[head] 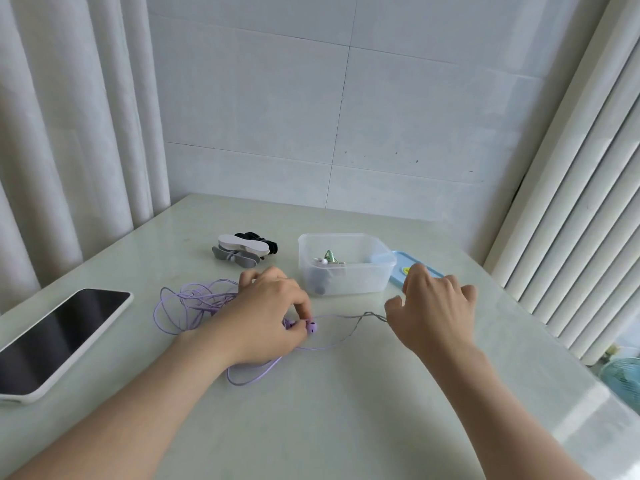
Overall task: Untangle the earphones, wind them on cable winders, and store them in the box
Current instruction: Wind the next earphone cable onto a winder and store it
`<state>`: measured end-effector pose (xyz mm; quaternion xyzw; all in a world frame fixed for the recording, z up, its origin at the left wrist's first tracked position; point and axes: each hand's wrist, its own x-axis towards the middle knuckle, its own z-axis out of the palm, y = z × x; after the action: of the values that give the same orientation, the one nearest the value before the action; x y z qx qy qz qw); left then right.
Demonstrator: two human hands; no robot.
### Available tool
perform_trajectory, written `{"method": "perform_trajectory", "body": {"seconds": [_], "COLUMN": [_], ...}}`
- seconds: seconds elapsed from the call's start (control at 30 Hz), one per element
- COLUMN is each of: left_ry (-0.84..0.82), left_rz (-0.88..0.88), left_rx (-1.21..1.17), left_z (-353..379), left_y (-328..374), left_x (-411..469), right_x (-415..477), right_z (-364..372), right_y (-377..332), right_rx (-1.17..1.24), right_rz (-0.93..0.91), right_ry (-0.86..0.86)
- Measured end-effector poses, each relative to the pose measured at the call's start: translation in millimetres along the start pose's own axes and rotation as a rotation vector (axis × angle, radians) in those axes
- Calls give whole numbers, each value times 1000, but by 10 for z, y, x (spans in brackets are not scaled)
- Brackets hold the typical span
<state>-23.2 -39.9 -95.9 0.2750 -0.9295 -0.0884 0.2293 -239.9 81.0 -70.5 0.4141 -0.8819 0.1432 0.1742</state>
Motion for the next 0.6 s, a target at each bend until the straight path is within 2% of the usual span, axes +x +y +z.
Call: {"method": "perform_trajectory", "body": {"seconds": [0.13, 0.3, 0.37, 0.47, 0.6], "left_ry": [86, 286, 351, 376, 339], "left_rz": [-14, -17, -9, 15, 85], "left_rx": [-4, -30, -106, -212, -279], "left_z": [17, -8, -29, -57, -87], "left_y": [-34, -101, -106, -70, 35], "left_x": [25, 68, 79, 77, 66], "right_x": [-22, 70, 96, 96, -94], "right_z": [-15, 4, 56, 79, -50], "right_y": [21, 106, 93, -16, -245], "right_rx": [-241, -166, 27, 551, 898], "right_rz": [-23, -41, -94, -139, -331], "right_ry": [-32, 47, 99, 111, -55]}}
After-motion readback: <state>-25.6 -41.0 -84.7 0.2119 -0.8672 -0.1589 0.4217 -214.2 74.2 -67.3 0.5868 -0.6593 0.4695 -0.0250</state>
